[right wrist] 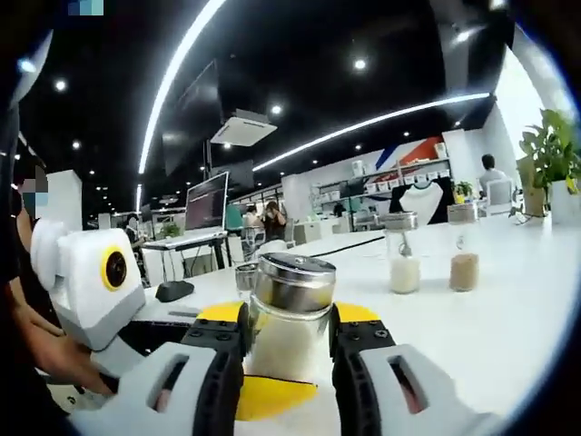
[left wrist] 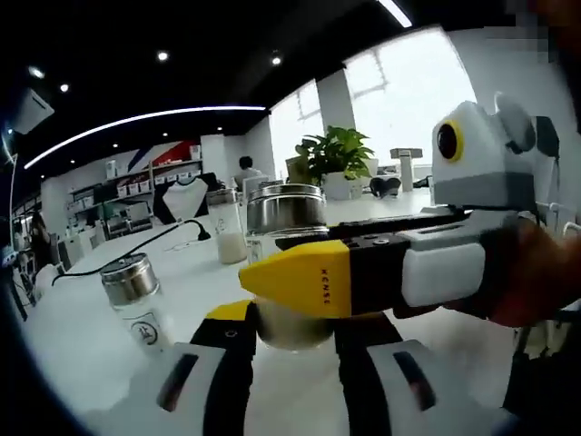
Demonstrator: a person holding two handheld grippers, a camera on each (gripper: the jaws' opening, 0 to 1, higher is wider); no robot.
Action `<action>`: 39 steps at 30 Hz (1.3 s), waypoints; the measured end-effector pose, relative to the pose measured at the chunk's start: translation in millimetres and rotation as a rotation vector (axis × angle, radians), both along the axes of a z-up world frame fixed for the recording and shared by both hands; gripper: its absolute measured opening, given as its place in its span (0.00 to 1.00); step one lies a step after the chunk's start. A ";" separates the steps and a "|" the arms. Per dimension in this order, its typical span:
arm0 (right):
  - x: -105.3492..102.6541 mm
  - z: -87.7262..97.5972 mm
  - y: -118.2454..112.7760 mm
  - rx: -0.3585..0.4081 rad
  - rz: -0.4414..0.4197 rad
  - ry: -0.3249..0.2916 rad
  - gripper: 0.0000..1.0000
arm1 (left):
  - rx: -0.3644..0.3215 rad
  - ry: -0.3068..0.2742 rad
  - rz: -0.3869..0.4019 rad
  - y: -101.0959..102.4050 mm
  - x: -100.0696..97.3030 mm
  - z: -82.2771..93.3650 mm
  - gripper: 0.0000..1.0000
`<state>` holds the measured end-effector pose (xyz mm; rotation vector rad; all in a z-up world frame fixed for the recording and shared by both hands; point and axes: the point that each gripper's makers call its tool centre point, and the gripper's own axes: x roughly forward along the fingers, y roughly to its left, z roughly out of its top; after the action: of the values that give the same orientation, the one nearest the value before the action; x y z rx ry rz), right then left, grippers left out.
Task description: Rotate the seasoning bottle until the label or dispensing opening points toward the visible target arrow and the bottle remains upright within the marked orientation range
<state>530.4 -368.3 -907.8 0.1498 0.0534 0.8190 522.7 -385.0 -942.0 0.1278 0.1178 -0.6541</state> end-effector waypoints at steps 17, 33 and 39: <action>-48.8 17.4 -1.0 -0.026 0.380 -0.101 0.31 | -0.128 0.044 -0.379 -18.7 -33.5 12.5 0.37; -43.5 7.7 -5.3 -0.049 0.351 -0.096 0.32 | 0.076 -0.011 -0.290 -15.4 -21.9 -2.0 0.36; -27.1 2.7 -2.3 -0.043 0.203 -0.082 0.32 | 0.186 -0.069 -0.131 -6.9 -8.0 -5.2 0.36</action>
<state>503.4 -370.6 -905.1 0.0707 0.0085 1.0255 514.6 -391.9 -947.3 0.3393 0.1046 -0.7685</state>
